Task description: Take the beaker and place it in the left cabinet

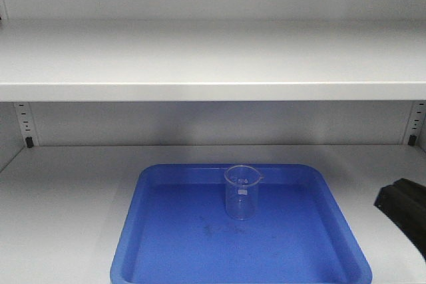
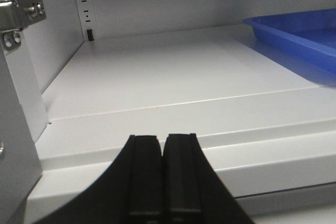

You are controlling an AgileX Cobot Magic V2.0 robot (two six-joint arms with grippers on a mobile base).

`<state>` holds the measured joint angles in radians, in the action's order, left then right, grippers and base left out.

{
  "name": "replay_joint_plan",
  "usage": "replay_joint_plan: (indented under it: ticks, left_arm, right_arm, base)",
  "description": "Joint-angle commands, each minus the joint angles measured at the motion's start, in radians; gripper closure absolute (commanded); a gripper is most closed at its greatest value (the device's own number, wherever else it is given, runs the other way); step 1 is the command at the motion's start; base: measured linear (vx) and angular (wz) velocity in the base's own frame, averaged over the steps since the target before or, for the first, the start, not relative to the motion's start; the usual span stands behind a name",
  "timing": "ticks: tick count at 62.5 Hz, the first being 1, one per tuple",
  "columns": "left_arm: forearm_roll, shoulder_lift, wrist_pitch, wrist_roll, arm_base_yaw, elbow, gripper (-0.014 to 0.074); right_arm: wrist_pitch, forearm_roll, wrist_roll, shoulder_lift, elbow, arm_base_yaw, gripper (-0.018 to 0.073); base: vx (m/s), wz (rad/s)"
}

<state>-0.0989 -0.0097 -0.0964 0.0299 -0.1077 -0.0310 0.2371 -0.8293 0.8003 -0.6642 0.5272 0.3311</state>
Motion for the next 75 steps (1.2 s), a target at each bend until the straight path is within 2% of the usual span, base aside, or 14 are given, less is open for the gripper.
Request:
replay_joint_plan:
  ticks: [1, 17, 21, 23, 27, 32, 35, 38, 42, 46, 50, 58, 66, 75]
  left_arm:
    - [0.003, -0.020, 0.089, 0.004, -0.006, -0.015, 0.0604]
    - [0.003, -0.020, 0.089, 0.004, -0.006, -0.015, 0.0604]
    - [0.003, -0.020, 0.089, 0.004, -0.006, -0.015, 0.0604]
    - [0.003, -0.020, 0.089, 0.004, -0.006, -0.015, 0.0604]
    - [0.003, -0.020, 0.089, 0.004, -0.006, -0.015, 0.0604]
    - [0.003, -0.020, 0.089, 0.004, -0.006, -0.015, 0.0604]
    - [0.003, -0.020, 0.089, 0.004, -0.006, -0.015, 0.0604]
    - [0.003, -0.020, 0.089, 0.004, -0.006, -0.015, 0.0604]
    - [0.003, -0.020, 0.089, 0.004, -0.006, -0.015, 0.0604]
    - [0.003, -0.020, 0.089, 0.004, -0.006, -0.015, 0.0604]
    - [0.003, -0.020, 0.089, 0.004, -0.006, -0.015, 0.0604]
    - [0.003, -0.020, 0.089, 0.004, -0.006, -0.015, 0.0604]
    - [0.003, -0.020, 0.089, 0.004, -0.006, -0.015, 0.0604]
    - [0.003, -0.020, 0.089, 0.004, -0.006, -0.015, 0.0604]
  right_arm:
    - [0.047, 0.012, 0.002, 0.026, 0.029, 0.000, 0.0565]
    - [0.045, 0.020, -0.002, 0.038, 0.029, 0.000, 0.0565]
    - [0.040, 0.078, -0.015, 0.029, 0.029, 0.000, 0.0565]
    - [0.028, 0.148, -0.053, 0.024, 0.029, 0.000, 0.0565]
    - [-0.032, 0.325, -0.223, 0.022, 0.025, 0.000, 0.0565]
    - [-0.075, 0.609, -0.504, 0.028, -0.006, -0.001, 0.0565]
    - [-0.089, 0.732, -0.673, 0.050, -0.046, -0.001, 0.0565]
    - [-0.090, 0.847, -0.791, 0.081, -0.090, -0.001, 0.0565]
    - [-0.091, 0.935, -0.897, 0.146, -0.169, -0.013, 0.0565]
    - [-0.092, 0.991, -0.925, 0.235, -0.249, -0.058, 0.0565]
    - [-0.105, 0.993, -0.899, 0.350, -0.332, -0.127, 0.0565]
    - [-0.204, 0.926, -0.853, 0.544, -0.439, -0.215, 0.0565]
    - [-0.304, 0.930, -0.828, 0.667, -0.511, -0.236, 0.0565]
    - [-0.303, 0.924, -0.824, 0.689, -0.564, -0.235, 0.0565]
  base:
    - [0.00, 0.00]
    - [0.00, 0.00]
    - [0.00, 0.00]
    - [0.00, 0.00]
    - [0.00, 0.00]
    - [0.00, 0.00]
    - [0.00, 0.00]
    - [0.00, 0.00]
    - [0.00, 0.00]
    - [0.00, 0.00]
    - [0.00, 0.00]
    - [0.00, 0.00]
    - [0.00, 0.00]
    - [0.00, 0.00]
